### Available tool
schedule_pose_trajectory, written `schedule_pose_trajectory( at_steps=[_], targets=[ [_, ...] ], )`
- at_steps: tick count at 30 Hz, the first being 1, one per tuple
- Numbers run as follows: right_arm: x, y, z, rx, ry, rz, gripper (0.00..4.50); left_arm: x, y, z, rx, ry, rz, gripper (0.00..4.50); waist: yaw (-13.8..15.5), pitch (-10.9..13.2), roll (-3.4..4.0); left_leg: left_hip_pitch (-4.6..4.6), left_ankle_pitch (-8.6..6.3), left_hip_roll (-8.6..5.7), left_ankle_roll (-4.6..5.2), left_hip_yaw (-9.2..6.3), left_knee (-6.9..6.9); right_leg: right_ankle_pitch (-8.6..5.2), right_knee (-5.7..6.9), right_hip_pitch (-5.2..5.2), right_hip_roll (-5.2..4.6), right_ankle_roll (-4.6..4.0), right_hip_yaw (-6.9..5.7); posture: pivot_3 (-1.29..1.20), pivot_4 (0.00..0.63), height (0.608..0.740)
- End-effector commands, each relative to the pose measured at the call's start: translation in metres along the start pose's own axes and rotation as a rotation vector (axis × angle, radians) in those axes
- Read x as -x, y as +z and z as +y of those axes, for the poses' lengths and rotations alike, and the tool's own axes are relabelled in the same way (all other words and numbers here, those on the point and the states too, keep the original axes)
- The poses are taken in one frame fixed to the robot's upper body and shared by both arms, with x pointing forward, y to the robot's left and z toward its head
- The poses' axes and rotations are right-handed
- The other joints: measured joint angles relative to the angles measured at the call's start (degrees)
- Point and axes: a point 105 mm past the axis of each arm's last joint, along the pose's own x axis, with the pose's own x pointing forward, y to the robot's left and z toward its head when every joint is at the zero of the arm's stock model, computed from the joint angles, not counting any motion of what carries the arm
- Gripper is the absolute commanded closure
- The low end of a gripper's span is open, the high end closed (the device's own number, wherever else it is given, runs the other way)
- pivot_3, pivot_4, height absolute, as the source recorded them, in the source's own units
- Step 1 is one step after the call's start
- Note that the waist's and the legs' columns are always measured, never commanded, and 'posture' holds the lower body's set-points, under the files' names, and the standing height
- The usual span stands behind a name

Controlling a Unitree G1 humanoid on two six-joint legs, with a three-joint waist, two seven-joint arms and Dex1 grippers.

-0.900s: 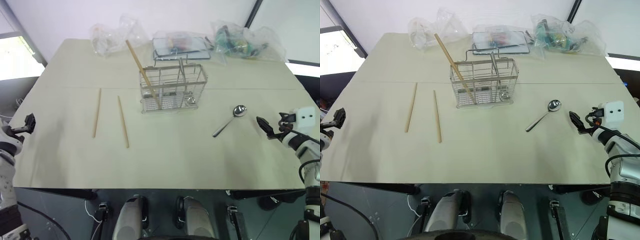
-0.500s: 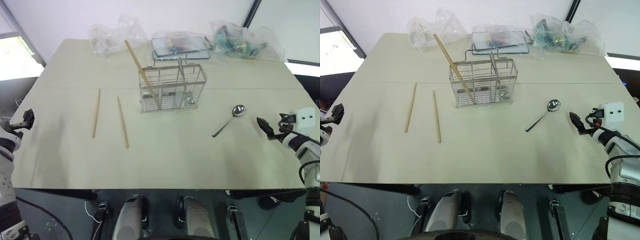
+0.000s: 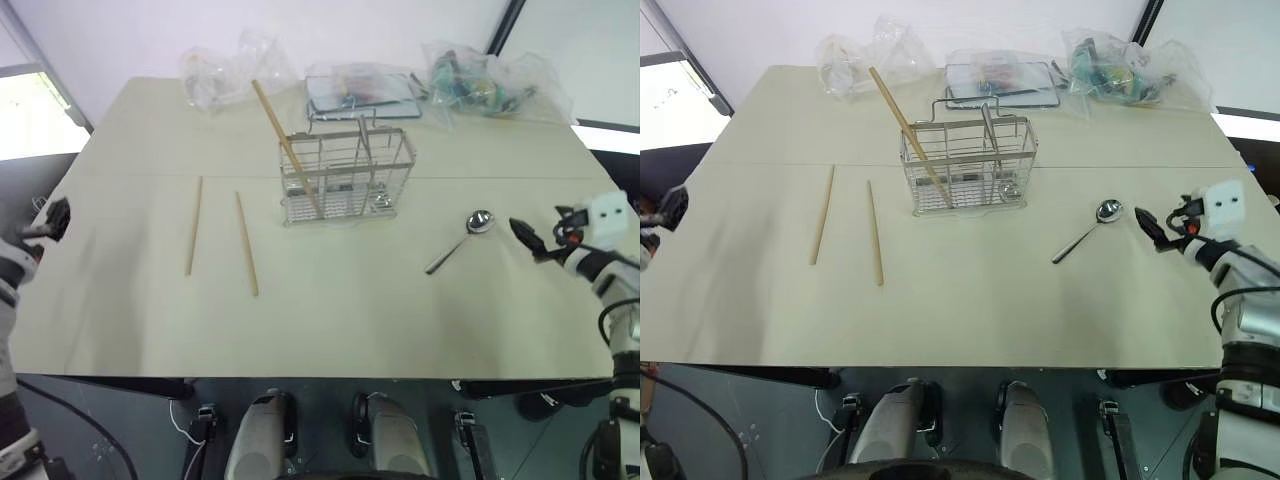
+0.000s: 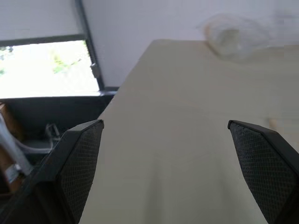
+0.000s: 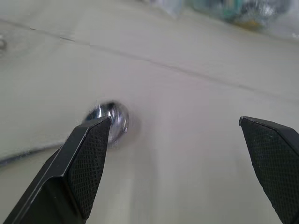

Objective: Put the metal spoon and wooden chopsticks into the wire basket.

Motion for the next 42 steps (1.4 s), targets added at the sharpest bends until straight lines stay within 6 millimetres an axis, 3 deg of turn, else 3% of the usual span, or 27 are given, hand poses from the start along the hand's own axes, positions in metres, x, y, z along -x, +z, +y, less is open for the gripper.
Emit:
schedule_pose_trajectory(
  at_steps=[1, 6, 10, 13, 17, 27, 36, 42],
  targets=[
    [-0.006, 0.038, -0.008, 0.118, 0.063, -0.058, 0.02, 0.001, 0.03, -0.044, -0.022, -0.242, -0.034, 0.0, 0.0, 0.0, 0.01, 0.01, 0.0, 0.0, -0.01, 0.0, -0.01, 0.0, 0.0, 0.0, 0.01, 0.0, 0.0, 0.0, 0.15, 0.704],
    [-0.023, 0.074, 0.004, 0.302, 0.268, -0.06, 0.02, 0.024, 0.055, -0.13, -0.027, -0.728, -0.017, 0.0, -0.4, 0.1, 0.04, 0.02, 0.11, 0.01, 0.1, 0.01, -0.01, 0.0, 0.0, 0.0, 0.04, 0.01, 0.01, 0.0, 0.15, 0.704],
    [-0.037, 0.09, 0.032, 0.499, 0.508, -0.016, 0.02, 0.054, 0.051, -0.195, -0.104, -1.098, 0.045, 0.0, -0.7, 0.1, 0.1, 0.03, 0.26, -0.02, -0.11, 0.04, -0.05, 0.05, 0.0, 0.01, 0.05, 0.17, 0.04, 0.0, 0.15, 0.704],
    [-0.044, 0.087, 0.061, 0.675, 0.716, 0.054, 0.02, 0.052, 0.044, -0.225, -0.114, -1.207, 0.076, 0.0, -1.1, 0.1, 0.11, 0.04, 0.37, -0.05, -0.29, 0.03, -0.05, 0.07, 0.0, 0.04, 0.06, 0.22, 0.04, 0.0, 0.15, 0.704],
    [-0.047, 0.066, 0.089, 0.912, 0.957, 0.199, 0.02, 0.051, 0.046, -0.252, -0.095, -1.311, 0.057, 0.0, -1.5, 0.2, 0.08, 0.08, 0.42, -0.03, -0.33, 0.03, -0.06, 0.07, 0.06, 0.05, 0.13, 0.23, 0.05, 0.0, 0.15, 0.704],
    [-0.069, 0.044, 0.108, 1.383, 1.031, 0.38, 0.02, 0.052, 0.057, -0.266, -0.08, -1.355, 0.016, 0.0, -1.6, 0.2, 0.18, 0.16, 0.54, -0.03, -0.51, 0.07, -0.05, 0.07, 0.16, 0.02, 0.12, 0.23, 0.19, 0.0, 0.15, 0.704],
    [-0.071, 0.021, 0.103, 1.601, 1.059, 0.492, 0.02, 0.055, 0.061, -0.262, -0.093, -1.331, 0.009, 0.0, -1.5, 0.2, 0.18, 0.25, 0.55, -0.05, -0.54, 0.07, -0.04, 0.07, 0.18, 0.1, 0.13, 0.23, 0.26, 0.0, 0.15, 0.704],
    [-0.075, 0.017, 0.103, 1.626, 1.037, 0.494, 0.02, 0.052, 0.065, -0.26, -0.093, -1.307, 0.004, 0.0, -1.4, 0.2, 0.15, 0.33, 0.56, -0.06, -0.54, 0.05, -0.03, 0.07, 0.17, 0.22, 0.13, 0.23, 0.26, 0.0, 0.15, 0.704]
  ],
)
